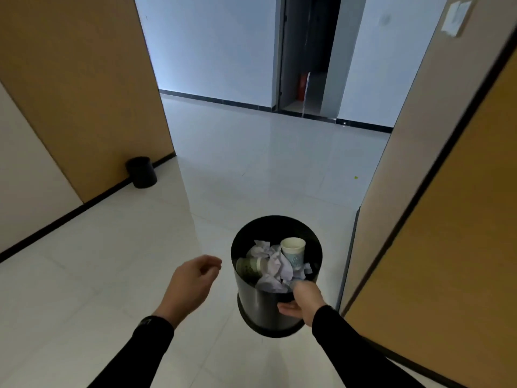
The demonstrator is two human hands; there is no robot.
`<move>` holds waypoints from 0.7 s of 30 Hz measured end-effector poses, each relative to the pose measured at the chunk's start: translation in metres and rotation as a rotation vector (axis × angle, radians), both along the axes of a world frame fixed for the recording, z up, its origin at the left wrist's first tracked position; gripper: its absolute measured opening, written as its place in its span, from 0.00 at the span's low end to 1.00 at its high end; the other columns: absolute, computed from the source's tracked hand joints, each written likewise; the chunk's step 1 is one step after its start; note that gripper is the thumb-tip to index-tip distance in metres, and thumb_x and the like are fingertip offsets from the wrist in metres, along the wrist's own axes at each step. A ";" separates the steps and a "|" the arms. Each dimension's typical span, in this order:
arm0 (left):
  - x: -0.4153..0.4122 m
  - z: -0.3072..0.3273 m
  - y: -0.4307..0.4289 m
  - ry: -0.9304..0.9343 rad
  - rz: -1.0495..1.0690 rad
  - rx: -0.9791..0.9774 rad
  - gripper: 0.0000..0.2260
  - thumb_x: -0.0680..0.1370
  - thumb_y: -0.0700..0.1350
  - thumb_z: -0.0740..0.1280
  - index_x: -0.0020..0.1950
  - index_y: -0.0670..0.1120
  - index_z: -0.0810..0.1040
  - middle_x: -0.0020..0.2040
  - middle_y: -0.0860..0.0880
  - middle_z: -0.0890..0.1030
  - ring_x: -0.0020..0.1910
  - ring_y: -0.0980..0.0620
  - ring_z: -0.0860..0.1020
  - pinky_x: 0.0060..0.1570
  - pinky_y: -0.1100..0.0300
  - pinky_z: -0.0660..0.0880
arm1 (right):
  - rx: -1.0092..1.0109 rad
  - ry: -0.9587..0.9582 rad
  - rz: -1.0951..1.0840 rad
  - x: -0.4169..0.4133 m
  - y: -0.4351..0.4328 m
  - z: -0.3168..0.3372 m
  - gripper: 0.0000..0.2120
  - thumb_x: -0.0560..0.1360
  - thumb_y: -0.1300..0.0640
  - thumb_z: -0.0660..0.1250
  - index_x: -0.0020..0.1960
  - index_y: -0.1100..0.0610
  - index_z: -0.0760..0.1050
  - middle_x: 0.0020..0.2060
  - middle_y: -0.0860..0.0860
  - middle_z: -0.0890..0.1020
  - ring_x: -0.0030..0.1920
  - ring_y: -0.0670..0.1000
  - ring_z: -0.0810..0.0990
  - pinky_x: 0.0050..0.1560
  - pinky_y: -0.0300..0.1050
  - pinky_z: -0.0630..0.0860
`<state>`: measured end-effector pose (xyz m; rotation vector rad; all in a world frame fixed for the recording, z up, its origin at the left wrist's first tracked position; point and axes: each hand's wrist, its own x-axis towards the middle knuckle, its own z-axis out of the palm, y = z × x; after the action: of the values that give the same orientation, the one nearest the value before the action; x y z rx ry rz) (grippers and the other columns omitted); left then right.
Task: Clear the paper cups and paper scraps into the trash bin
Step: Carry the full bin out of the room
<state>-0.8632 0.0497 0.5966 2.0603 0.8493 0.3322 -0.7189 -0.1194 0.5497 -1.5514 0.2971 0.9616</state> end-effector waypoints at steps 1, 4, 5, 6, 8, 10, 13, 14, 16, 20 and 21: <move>0.018 -0.003 0.019 -0.006 0.000 -0.007 0.08 0.74 0.41 0.65 0.46 0.52 0.82 0.44 0.55 0.83 0.43 0.58 0.79 0.46 0.63 0.70 | 0.004 -0.002 -0.008 0.017 0.017 -0.002 0.06 0.80 0.60 0.55 0.55 0.60 0.67 0.39 0.57 0.74 0.35 0.59 0.76 0.38 0.50 0.77; 0.075 -0.016 0.080 -0.010 -0.028 -0.021 0.08 0.74 0.41 0.65 0.46 0.52 0.81 0.44 0.55 0.83 0.42 0.58 0.78 0.45 0.62 0.70 | 0.003 0.015 -0.071 0.068 0.071 -0.016 0.07 0.80 0.62 0.56 0.56 0.60 0.68 0.48 0.60 0.75 0.36 0.58 0.76 0.37 0.50 0.77; 0.094 -0.022 0.101 -0.005 -0.049 -0.026 0.08 0.74 0.41 0.65 0.46 0.53 0.81 0.45 0.55 0.83 0.42 0.58 0.79 0.46 0.62 0.71 | -0.004 0.024 -0.102 0.084 0.090 -0.023 0.07 0.79 0.62 0.57 0.56 0.61 0.68 0.51 0.61 0.75 0.35 0.59 0.76 0.36 0.50 0.77; 0.114 -0.027 0.123 -0.002 -0.070 -0.035 0.09 0.74 0.41 0.65 0.45 0.54 0.81 0.45 0.55 0.83 0.43 0.57 0.79 0.47 0.61 0.72 | -0.014 0.034 -0.135 0.100 0.109 -0.029 0.07 0.79 0.63 0.58 0.56 0.62 0.69 0.50 0.62 0.75 0.35 0.59 0.76 0.34 0.50 0.77; 0.154 -0.034 0.169 -0.001 -0.112 -0.059 0.10 0.74 0.40 0.65 0.44 0.55 0.80 0.45 0.53 0.84 0.46 0.54 0.80 0.50 0.57 0.75 | -0.013 0.067 -0.223 0.128 0.148 -0.040 0.05 0.78 0.64 0.58 0.53 0.63 0.69 0.43 0.61 0.76 0.35 0.59 0.76 0.33 0.51 0.77; 0.194 -0.036 0.211 0.037 -0.184 -0.062 0.09 0.74 0.40 0.64 0.44 0.53 0.81 0.45 0.52 0.84 0.47 0.52 0.81 0.52 0.54 0.76 | 0.001 0.112 -0.330 0.151 0.183 -0.046 0.05 0.79 0.64 0.58 0.52 0.62 0.70 0.38 0.58 0.75 0.36 0.59 0.75 0.33 0.51 0.76; 0.256 -0.032 0.257 0.109 -0.349 -0.025 0.09 0.74 0.41 0.64 0.47 0.51 0.81 0.45 0.52 0.84 0.47 0.53 0.80 0.50 0.58 0.75 | 0.023 0.132 -0.475 0.177 0.220 -0.046 0.06 0.79 0.63 0.58 0.54 0.61 0.71 0.42 0.58 0.77 0.36 0.57 0.76 0.27 0.48 0.78; 0.279 -0.029 0.267 0.122 -0.402 -0.017 0.09 0.74 0.41 0.64 0.48 0.51 0.81 0.45 0.52 0.84 0.46 0.54 0.80 0.49 0.59 0.74 | 0.039 0.148 -0.537 0.187 0.226 -0.044 0.07 0.79 0.63 0.58 0.55 0.61 0.72 0.46 0.60 0.78 0.36 0.57 0.76 0.25 0.46 0.78; 0.327 -0.022 0.280 0.149 -0.523 0.002 0.09 0.74 0.41 0.64 0.48 0.52 0.81 0.45 0.53 0.84 0.46 0.54 0.80 0.46 0.60 0.72 | 0.063 0.175 -0.658 0.207 0.232 -0.046 0.10 0.79 0.63 0.57 0.58 0.62 0.72 0.51 0.61 0.77 0.38 0.58 0.77 0.25 0.45 0.79; 0.418 -0.013 0.280 0.166 -0.770 0.053 0.08 0.75 0.43 0.64 0.44 0.56 0.79 0.45 0.53 0.83 0.47 0.52 0.80 0.48 0.57 0.75 | 0.093 0.152 -0.809 0.248 0.240 -0.062 0.10 0.80 0.61 0.55 0.58 0.61 0.72 0.50 0.59 0.78 0.45 0.61 0.78 0.34 0.50 0.80; 0.439 -0.012 0.277 0.166 -0.823 0.072 0.09 0.75 0.43 0.64 0.42 0.58 0.78 0.44 0.53 0.83 0.46 0.52 0.80 0.49 0.56 0.76 | 0.092 0.157 -0.860 0.259 0.244 -0.070 0.09 0.80 0.61 0.56 0.56 0.60 0.73 0.46 0.58 0.78 0.43 0.60 0.78 0.35 0.50 0.79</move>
<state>-0.4241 0.3268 0.5847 2.3267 0.0269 -0.2669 -0.4595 0.1246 0.4796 -1.0852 0.9263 0.3984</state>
